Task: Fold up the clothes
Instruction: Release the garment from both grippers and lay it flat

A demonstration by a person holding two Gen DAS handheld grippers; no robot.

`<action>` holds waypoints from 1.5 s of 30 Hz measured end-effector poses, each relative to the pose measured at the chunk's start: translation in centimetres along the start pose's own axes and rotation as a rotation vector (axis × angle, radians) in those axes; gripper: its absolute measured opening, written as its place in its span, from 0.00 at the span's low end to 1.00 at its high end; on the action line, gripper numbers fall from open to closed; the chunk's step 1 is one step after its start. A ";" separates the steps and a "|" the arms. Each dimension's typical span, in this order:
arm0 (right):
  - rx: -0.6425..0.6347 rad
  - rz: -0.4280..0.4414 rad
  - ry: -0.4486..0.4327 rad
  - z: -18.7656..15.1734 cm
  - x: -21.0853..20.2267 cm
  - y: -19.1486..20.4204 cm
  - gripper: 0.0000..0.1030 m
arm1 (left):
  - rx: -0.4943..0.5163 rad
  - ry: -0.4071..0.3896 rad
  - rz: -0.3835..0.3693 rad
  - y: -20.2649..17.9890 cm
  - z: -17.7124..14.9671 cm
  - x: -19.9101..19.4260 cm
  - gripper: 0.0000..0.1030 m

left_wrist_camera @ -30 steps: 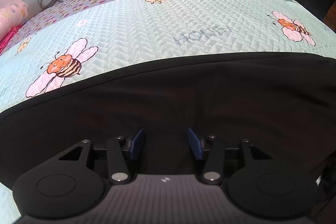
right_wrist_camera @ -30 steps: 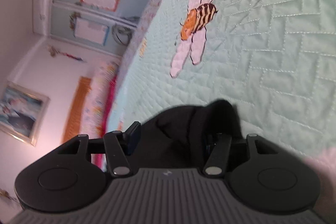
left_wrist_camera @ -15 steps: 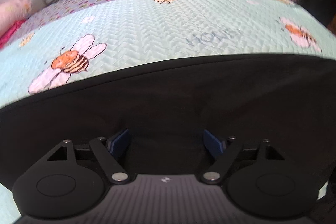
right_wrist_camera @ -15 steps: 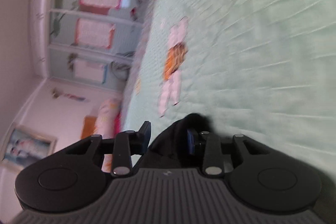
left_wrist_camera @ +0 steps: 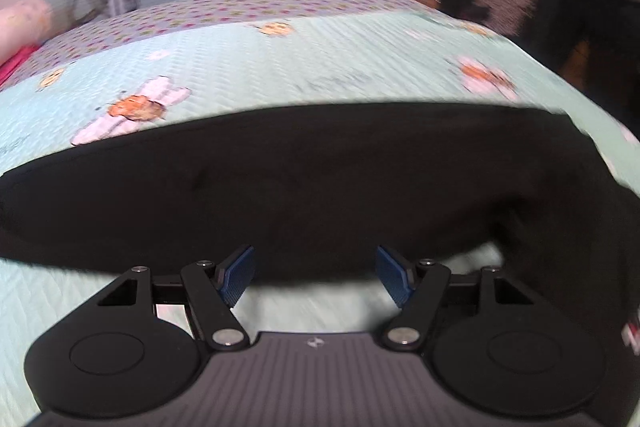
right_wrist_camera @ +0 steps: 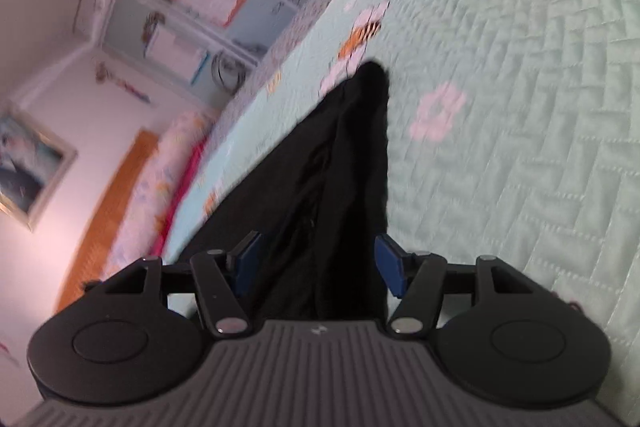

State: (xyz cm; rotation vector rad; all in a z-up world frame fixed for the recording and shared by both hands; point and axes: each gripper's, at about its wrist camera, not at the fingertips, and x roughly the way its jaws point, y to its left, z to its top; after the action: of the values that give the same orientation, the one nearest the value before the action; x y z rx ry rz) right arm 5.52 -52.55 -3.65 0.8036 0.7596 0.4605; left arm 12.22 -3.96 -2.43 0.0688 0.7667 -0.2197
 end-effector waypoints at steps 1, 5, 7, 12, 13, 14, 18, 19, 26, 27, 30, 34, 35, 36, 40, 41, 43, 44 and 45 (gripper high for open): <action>-0.014 0.001 0.015 0.0 0.5 0.3 0.60 | 0.007 0.014 -0.009 -0.5 -0.7 -0.4 0.68; -0.084 0.049 0.059 -0.5 1.3 1.5 0.57 | 0.013 0.060 -0.046 -2.1 -2.8 -1.5 0.68; -0.115 0.062 0.089 -0.8 1.3 1.8 0.55 | 0.016 0.081 -0.057 -2.8 -3.7 -1.8 0.69; -0.154 0.028 0.142 -1.3 2.1 2.1 0.49 | 0.007 0.103 -0.058 -3.5 -5.1 -1.5 0.73; -0.162 0.021 0.153 -1.4 2.3 2.2 0.42 | -0.002 0.102 -0.057 -3.5 -5.3 -1.5 0.75; -0.181 0.004 0.158 -1.5 2.3 2.4 0.36 | -0.014 0.102 -0.057 -3.5 -5.4 -1.4 0.77; -0.249 -0.066 0.163 -2.1 2.0 3.3 0.13 | 0.007 0.108 -0.051 -4.1 -5.6 -1.1 0.84; -0.255 -0.081 0.162 -2.2 1.8 3.4 0.12 | 0.015 0.109 -0.044 -4.3 -5.6 -1.0 0.85; -0.290 -0.202 0.152 -2.3 -0.9 3.8 0.05 | 0.023 0.127 -0.031 -4.4 -5.3 -0.8 0.87; -0.273 -0.220 0.144 -2.3 -1.2 3.3 0.05 | 0.025 0.125 -0.033 -4.5 -5.3 -0.9 0.88; -0.209 -0.206 0.123 -2.6 -1.4 2.0 0.06 | 0.034 0.119 -0.040 -4.5 -5.6 -1.1 0.88; -0.217 -0.251 0.018 -3.2 -2.5 4.0 0.08 | 0.053 0.116 -0.050 -4.8 -6.1 -1.6 0.88; -0.238 -0.261 -0.005 -3.5 -2.6 5.0 0.08 | 0.060 0.114 -0.049 -5.0 -6.3 -1.7 0.88; -0.272 -0.248 -0.006 -4.0 -2.1 6.4 0.10 | 0.067 0.112 -0.044 -5.2 -6.4 -1.9 0.88; -0.455 -0.281 0.037 -6.2 1.3 11.9 0.14 | 0.074 0.102 -0.032 -5.8 -6.9 -2.2 0.88; -0.471 -0.274 0.063 -6.7 2.1 12.5 0.14 | 0.077 0.099 -0.034 -5.8 -7.1 -2.3 0.88; -0.499 -0.294 0.088 -7.5 2.9 13.0 0.11 | 0.082 0.092 -0.038 -5.9 -7.4 -2.5 0.88; -0.520 -0.339 0.076 -7.8 2.7 13.1 0.11 | 0.084 0.089 -0.042 -5.8 -7.5 -2.6 0.88; -0.492 -0.431 0.045 -7.6 2.0 12.5 0.10 | 0.086 0.086 -0.046 -5.8 -7.7 -2.6 0.88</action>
State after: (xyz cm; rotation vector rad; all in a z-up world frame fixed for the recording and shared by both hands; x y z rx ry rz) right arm 0.04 -39.99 1.71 0.1606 0.7925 0.2579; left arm 3.88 -8.08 -6.03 0.1430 0.8449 -0.2950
